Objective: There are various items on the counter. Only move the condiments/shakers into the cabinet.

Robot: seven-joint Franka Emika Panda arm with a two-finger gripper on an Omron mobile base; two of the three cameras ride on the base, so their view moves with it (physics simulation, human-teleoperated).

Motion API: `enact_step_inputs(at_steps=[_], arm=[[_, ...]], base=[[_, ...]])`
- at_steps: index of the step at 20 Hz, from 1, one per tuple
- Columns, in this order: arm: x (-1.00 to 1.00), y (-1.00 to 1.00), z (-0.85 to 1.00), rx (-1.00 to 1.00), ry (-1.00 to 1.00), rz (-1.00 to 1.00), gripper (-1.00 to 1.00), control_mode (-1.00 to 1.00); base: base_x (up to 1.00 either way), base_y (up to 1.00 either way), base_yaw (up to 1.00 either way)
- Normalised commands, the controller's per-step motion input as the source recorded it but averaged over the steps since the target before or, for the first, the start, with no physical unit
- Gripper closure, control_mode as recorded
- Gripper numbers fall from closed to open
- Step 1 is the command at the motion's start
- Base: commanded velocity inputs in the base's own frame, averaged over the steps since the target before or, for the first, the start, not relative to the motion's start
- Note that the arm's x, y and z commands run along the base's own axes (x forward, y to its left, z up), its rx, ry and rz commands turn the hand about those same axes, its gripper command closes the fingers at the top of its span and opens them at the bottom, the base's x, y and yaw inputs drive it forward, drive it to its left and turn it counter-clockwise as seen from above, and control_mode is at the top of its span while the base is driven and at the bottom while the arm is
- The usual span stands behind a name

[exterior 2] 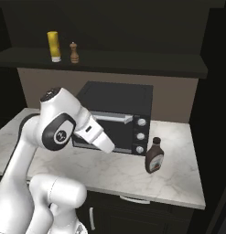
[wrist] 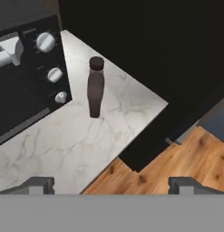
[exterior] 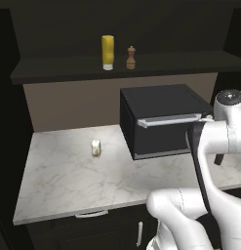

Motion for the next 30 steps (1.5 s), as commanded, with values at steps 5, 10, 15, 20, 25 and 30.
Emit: enact_step_inputs(at_steps=[5, 10, 15, 20, 25, 30], arm=[[0.09, -0.28, -0.41, 0.00, -0.02, -0.02, -1.00, -1.00], [0.33, -0.24, -0.31, 0.00, 0.01, 0.00, -1.00, -1.00], [0.51, -0.18, -0.22, 0.00, 0.10, 0.00, -1.00, -1.00], [0.42, -0.30, -0.26, 0.00, 0.08, 0.00, -1.00, -1.00], [0.27, -0.40, -0.27, 0.00, 0.02, 0.00, -1.00, -1.00], [0.27, -0.25, -0.25, 0.00, 0.00, 0.00, -1.00, -1.00]], base=[[0.00, 0.00, 0.00], [0.00, 0.00, 0.00], [0.00, 0.00, 0.00], [0.00, 0.00, 0.00], [0.00, 0.00, 0.00], [0.00, 0.00, 0.00]])
